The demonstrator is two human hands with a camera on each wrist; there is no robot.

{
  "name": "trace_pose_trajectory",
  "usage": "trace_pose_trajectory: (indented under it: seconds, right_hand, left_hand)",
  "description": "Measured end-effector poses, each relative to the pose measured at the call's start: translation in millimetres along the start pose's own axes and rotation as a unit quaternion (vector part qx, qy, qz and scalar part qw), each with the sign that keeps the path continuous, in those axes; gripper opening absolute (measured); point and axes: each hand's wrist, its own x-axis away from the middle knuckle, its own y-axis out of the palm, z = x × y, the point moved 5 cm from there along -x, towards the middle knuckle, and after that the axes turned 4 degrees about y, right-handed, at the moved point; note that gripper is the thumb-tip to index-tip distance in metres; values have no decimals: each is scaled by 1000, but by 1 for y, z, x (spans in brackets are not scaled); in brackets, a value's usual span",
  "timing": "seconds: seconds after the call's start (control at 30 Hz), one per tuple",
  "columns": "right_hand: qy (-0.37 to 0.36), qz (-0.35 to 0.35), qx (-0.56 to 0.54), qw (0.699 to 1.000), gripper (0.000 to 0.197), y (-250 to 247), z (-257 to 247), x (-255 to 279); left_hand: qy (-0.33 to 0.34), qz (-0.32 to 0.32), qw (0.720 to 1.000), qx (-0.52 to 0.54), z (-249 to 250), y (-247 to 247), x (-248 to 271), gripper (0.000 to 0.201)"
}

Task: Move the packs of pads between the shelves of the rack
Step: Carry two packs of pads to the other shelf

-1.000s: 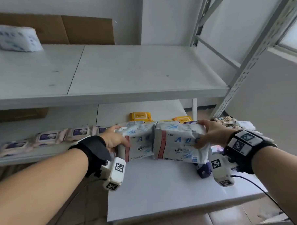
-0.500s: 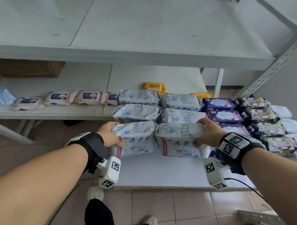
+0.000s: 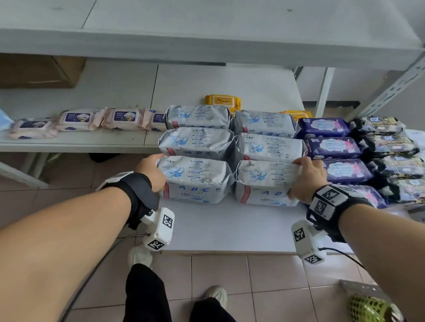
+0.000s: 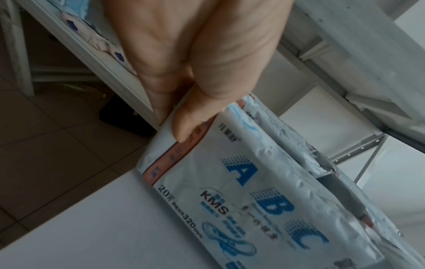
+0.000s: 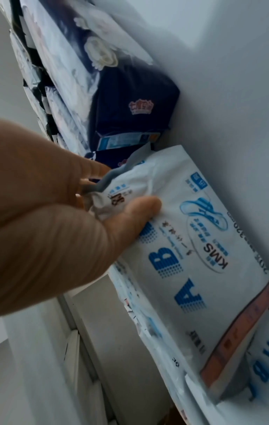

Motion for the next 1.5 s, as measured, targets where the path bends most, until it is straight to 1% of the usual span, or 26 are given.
trace_pose_trajectory:
  seconds: [0.03, 0.1, 0.17, 0.23, 0.33, 0.43, 0.5, 0.53, 0.6, 0.67, 0.73, 0.8, 0.9, 0.97, 1.07, 1.13, 1.23, 1.3, 1.43, 1.5]
  right_hand:
    - [2, 5, 1, 1000, 80, 2, 1, 0]
    - [5, 9, 7, 1000, 81, 7, 1, 1]
    - [11, 7, 12, 1000, 83, 10, 0, 3]
    - [19, -3, 18, 1000, 81, 9, -2, 5]
    - [39, -30, 37, 998, 81, -2, -9, 10]
    - [45, -50, 53, 996, 86, -25, -32, 17]
    - [26, -61, 48, 997, 84, -45, -59, 23]
    - [11, -65, 28, 997, 82, -54, -75, 27]
    - [-28, -71, -67, 995, 78, -72, -114, 35]
    - [-66, -67, -180, 979, 76, -91, -156, 47]
    - [-102, -52, -255, 960, 72, -112, -199, 60]
    - [-136, -39, -302, 943, 69, -131, -241, 72]
    - [-178, -18, -331, 926, 63, -156, -306, 89]
    - [-197, -4, -329, 924, 60, -166, -350, 99]
    - [-207, 10, -317, 925, 59, -174, -424, 112]
    - [-205, 4, -321, 925, 60, -171, -473, 118]
    - [-196, -3, -338, 921, 67, -162, -542, 122]
    - [-190, -9, -357, 915, 73, -154, -580, 123]
    - [-168, -21, -388, 906, 84, -133, -636, 121]
    - [-162, -21, -395, 904, 89, -123, -656, 115]
  left_hand:
    - [1, -1, 1000, 2, 1, 3, -1, 57]
    - [-17, -12, 999, 34, 1, 12, 1, 54]
    - [-37, -5, 998, 50, -1, 18, 2, 57]
    - [-49, 7, 998, 43, -3, 20, 2, 62]
    - [-81, -3, 996, 25, -2, 18, 5, 72]
    - [-116, -30, 992, 30, 3, 3, 15, 81]
    - [-114, -52, 991, 52, 13, -15, 21, 84]
    - [-107, -55, 990, 70, 19, -27, 22, 83]
    - [-87, -31, 989, 115, 35, -61, 21, 74]
    - [-50, 9, 985, 166, 53, -102, 19, 58]
    - [-18, 62, 969, 239, 69, -148, 17, 51]
    - [7, 113, 944, 309, 79, -196, 15, 47]
    - [54, 155, 924, 347, 83, -267, 14, 42]
    - [74, 170, 918, 350, 75, -313, 11, 40]
    - [92, 194, 912, 350, 50, -389, 0, 39]
    - [87, 210, 904, 361, 28, -440, -13, 39]
    - [62, 190, 898, 392, 0, -506, -38, 44]
    - [55, 188, 902, 386, -16, -542, -55, 50]
    - [37, 220, 908, 355, -55, -596, -88, 67]
    - [25, 226, 912, 341, -74, -615, -107, 63]
